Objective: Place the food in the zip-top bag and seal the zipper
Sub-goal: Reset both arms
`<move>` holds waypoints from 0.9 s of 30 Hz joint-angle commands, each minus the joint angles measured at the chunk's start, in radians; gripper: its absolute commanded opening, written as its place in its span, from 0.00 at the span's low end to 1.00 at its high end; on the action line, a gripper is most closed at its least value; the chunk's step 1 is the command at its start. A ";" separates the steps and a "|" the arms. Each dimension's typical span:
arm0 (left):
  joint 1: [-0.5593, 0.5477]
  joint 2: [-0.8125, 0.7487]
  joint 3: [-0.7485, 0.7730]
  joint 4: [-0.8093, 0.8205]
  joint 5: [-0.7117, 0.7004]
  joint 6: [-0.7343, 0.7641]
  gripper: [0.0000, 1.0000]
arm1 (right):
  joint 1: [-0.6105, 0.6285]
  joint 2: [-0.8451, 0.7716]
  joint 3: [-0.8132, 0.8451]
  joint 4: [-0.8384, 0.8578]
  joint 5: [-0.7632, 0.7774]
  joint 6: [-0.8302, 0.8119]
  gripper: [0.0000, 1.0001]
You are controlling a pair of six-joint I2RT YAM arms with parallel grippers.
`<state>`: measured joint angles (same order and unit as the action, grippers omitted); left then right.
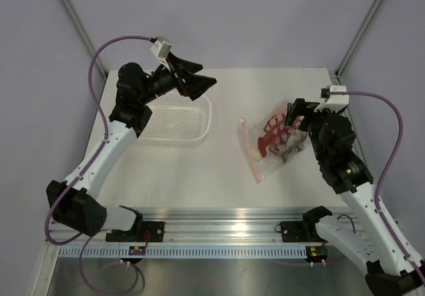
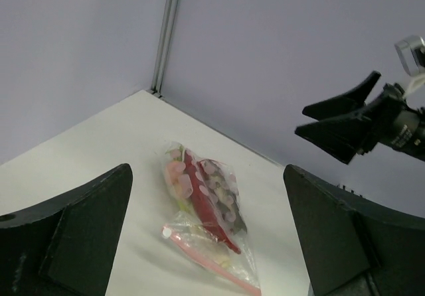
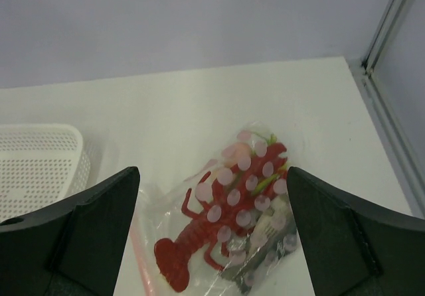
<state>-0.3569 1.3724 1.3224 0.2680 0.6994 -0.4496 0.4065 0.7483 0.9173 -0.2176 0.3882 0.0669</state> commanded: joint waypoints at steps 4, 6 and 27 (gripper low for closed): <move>-0.034 -0.162 -0.181 -0.317 -0.352 0.104 0.99 | -0.003 0.259 0.236 -0.374 -0.024 0.227 1.00; -0.037 -0.194 -0.216 -0.402 -0.437 0.074 0.99 | -0.003 0.342 0.277 -0.423 -0.014 0.273 1.00; -0.039 -0.570 -0.497 -0.638 -0.779 0.138 0.99 | -0.003 0.392 0.108 -0.529 0.250 0.511 0.99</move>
<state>-0.3923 0.8207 0.8619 -0.3660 -0.0181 -0.3058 0.4057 1.1976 1.0443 -0.7536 0.5678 0.5365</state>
